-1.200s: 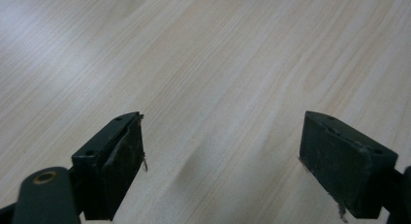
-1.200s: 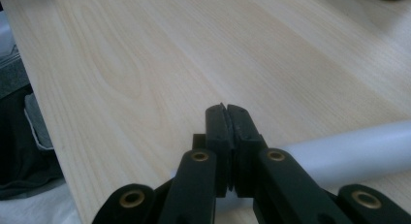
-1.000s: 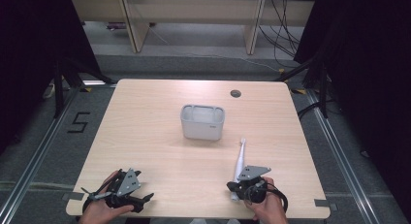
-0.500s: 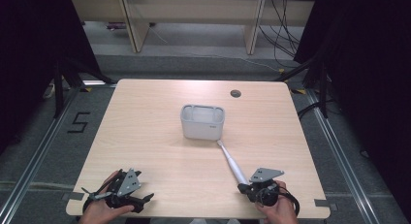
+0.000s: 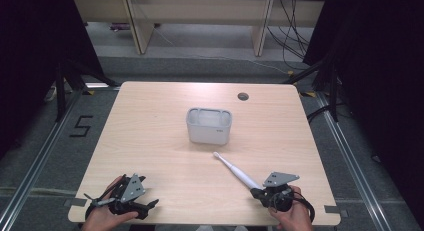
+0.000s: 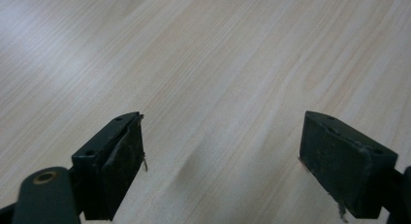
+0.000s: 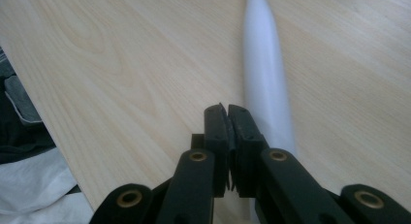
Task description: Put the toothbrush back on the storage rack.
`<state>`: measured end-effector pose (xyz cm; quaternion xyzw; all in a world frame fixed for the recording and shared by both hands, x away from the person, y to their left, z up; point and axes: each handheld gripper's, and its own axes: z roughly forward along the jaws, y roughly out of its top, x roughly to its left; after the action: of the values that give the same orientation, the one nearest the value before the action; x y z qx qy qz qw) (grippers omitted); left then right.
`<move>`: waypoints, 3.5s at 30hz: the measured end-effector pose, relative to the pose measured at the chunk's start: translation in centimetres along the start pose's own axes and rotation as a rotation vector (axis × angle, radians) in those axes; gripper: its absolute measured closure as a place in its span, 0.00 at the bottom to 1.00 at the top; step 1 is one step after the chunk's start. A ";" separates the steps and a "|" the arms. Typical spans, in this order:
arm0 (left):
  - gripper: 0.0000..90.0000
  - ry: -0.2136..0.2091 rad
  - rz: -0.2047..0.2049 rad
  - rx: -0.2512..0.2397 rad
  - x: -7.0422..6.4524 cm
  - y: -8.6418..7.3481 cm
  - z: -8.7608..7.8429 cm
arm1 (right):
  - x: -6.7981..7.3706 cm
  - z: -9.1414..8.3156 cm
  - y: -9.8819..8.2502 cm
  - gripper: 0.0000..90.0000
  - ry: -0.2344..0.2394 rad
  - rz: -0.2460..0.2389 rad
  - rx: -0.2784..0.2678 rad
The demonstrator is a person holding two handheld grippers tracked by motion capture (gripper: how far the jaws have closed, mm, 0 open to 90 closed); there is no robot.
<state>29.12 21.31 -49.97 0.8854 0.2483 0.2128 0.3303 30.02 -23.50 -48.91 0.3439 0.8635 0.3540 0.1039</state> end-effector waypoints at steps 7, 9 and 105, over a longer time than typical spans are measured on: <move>0.17 -0.001 0.002 0.003 0.0 0.0 0.0 | -0.4 -0.5 -0.4 0.97 -0.023 0.058 0.020; 0.17 -0.001 0.001 0.002 0.0 0.0 0.0 | -0.6 -0.6 -0.4 0.97 -0.025 0.044 0.030; 0.17 0.002 -0.009 -0.010 0.0 -0.1 0.0 | -1.8 8.0 10.7 0.73 0.010 -0.302 0.676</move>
<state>29.13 21.34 -50.02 0.8824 0.2516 0.2133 0.3355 40.30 -14.93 -47.56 0.2255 0.9732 0.0314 0.0312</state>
